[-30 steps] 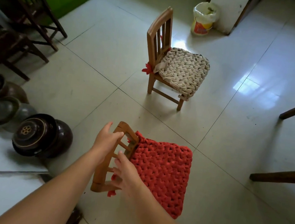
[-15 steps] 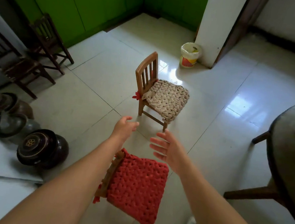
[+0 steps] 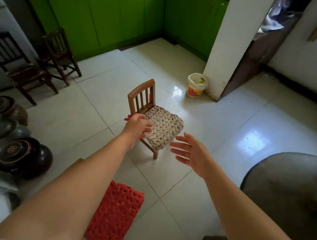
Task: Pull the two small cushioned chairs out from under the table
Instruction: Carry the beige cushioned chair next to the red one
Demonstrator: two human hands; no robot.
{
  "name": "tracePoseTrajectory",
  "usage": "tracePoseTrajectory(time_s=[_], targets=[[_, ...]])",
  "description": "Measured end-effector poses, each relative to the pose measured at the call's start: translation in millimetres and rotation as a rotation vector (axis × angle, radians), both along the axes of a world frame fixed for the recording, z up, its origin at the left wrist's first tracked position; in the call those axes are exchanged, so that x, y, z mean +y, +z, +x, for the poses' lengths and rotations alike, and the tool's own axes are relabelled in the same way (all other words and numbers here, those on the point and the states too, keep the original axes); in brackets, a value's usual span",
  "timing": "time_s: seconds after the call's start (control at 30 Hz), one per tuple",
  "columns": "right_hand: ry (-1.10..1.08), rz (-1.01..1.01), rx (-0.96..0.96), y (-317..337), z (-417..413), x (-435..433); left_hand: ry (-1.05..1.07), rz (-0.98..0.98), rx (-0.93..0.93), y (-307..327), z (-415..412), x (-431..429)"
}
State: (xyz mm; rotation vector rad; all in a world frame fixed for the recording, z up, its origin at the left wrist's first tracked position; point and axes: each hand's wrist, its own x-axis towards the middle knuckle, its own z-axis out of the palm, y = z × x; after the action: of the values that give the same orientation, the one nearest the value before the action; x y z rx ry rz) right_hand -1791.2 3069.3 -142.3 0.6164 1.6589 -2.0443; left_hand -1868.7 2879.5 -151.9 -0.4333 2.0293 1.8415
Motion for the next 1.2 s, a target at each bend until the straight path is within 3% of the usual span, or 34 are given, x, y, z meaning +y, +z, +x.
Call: tracePoseTrajectory(time_s=[0.27, 0.53, 0.9, 1.2], targets=[[0.072, 0.015, 0.017, 11, -76, 51, 0.108, -0.015, 0.02, 5, -64, 36], [0.194, 0.019, 0.052, 17, -212, 84, 0.222, 0.066, 0.013, 0, -171, 72], [0.349, 0.116, 0.061, 24, -392, 133, 0.338, 0.009, 0.003, -1, -308, 93], [0.547, 0.141, 0.08, 17, -525, 189, 0.573, -0.006, 0.005, -18, -391, 132]])
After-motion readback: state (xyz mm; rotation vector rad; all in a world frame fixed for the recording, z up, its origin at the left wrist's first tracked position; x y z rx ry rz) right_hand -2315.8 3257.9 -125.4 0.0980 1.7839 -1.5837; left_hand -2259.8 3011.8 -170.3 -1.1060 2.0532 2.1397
